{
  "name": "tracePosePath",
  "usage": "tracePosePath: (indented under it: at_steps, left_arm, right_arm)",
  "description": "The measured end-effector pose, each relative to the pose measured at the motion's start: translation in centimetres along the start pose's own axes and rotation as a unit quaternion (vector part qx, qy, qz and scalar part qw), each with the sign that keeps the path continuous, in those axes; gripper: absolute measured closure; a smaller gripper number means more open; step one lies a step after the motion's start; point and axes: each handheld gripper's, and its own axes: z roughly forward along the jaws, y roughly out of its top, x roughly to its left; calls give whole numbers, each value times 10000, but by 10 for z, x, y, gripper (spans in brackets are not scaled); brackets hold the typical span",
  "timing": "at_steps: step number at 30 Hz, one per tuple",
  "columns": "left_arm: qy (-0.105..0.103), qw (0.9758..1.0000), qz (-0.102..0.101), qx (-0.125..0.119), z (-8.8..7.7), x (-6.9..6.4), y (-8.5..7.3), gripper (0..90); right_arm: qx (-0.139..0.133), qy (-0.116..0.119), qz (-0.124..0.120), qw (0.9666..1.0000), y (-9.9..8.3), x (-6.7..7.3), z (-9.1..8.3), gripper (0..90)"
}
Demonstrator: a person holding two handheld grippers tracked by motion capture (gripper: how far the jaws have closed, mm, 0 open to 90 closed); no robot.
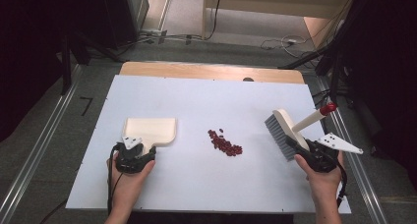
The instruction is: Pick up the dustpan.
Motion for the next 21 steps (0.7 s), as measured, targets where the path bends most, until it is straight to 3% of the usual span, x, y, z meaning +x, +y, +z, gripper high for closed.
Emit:
tracePosePath:
  at_steps: [3, 5, 8, 12, 18, 21]
  left_arm:
    - [227, 9997, -46, -61, 1, -1, -1, 588]
    - [215, 9997, -100, -75, 1, 0, -2, 638]
    - [231, 9997, -23, -86, 1, 0, -2, 647]
    - [159, 9998, 22, -122, 0, 2, -3, 655]
    - [68, 9990, 397, -209, -4, 11, 3, 661]
    - [-92, 9983, 464, -334, -10, 18, 8, 660]
  right_arm:
    - [-17, -6, 22, 10000, 0, -1, -1, 653]
    - [-8, -13, 44, 10000, 0, -2, -2, 653]
    - [-9, -28, 61, 10000, 0, -2, -2, 653]
    - [-8, -8, 46, 10000, 0, -1, -2, 653]
    - [-7, 7, 7, 10000, 0, -1, 0, 653]
    - [-7, 7, 8, 10000, 0, -1, 0, 653]
